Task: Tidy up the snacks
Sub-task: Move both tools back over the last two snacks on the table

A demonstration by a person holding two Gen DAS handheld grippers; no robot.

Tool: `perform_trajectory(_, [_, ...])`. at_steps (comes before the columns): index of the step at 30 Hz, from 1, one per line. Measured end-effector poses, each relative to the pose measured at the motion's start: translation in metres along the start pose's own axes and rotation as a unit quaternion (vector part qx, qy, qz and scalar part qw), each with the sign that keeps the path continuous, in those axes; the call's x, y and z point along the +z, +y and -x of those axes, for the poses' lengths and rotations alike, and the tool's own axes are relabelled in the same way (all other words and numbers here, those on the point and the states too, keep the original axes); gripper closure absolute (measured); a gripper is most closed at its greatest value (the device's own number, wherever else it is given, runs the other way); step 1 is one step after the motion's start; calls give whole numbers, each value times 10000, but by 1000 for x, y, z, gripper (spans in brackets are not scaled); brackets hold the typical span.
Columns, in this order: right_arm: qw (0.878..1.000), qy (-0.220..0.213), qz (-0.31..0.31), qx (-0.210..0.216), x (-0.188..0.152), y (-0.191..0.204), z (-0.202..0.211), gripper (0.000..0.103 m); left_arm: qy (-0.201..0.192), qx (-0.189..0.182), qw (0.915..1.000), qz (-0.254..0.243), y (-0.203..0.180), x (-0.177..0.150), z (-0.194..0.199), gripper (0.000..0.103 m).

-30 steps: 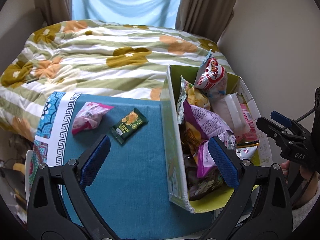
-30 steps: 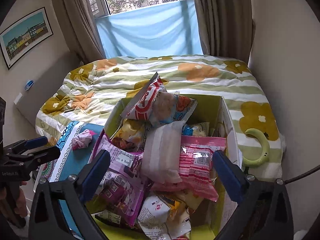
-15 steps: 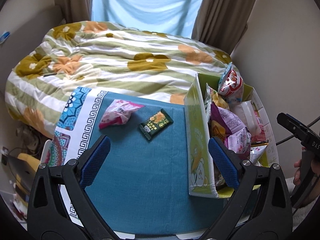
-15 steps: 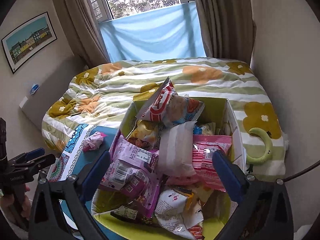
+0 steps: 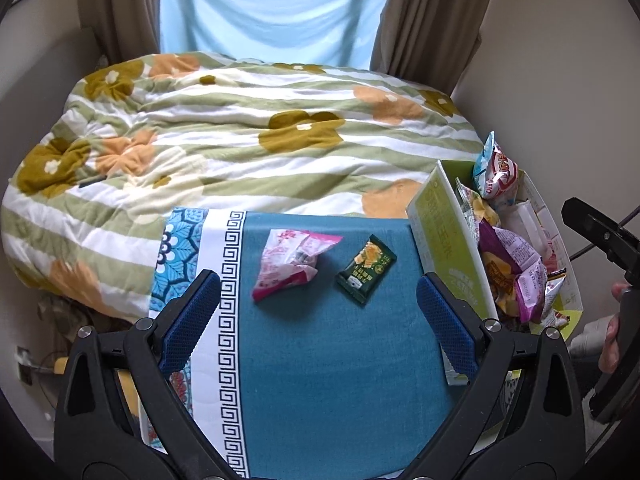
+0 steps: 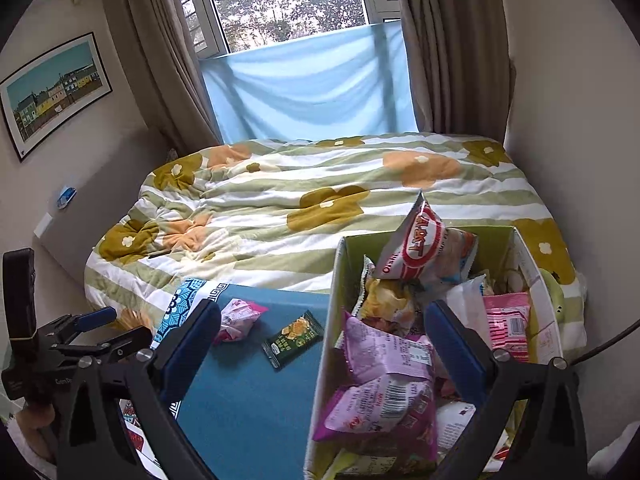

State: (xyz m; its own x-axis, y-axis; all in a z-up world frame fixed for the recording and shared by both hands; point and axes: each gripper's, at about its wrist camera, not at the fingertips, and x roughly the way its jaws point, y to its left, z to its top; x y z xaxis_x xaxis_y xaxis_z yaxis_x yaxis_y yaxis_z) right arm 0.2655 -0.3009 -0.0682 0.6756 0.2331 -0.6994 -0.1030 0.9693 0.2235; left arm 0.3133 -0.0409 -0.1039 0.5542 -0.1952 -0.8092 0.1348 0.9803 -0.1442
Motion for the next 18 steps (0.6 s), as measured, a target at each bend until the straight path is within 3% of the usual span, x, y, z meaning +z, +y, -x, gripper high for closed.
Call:
perform_trajectory(10, [9980, 246, -347, -471, -7, 75, -50, 1, 437, -374, 9974, -434, 59, 16, -44, 5])
perform_trajectory(18, [9847, 527, -1250, -1095, -42, 76, -115, 1, 1110, -745, 9890, -635, 76, 5, -125, 5])
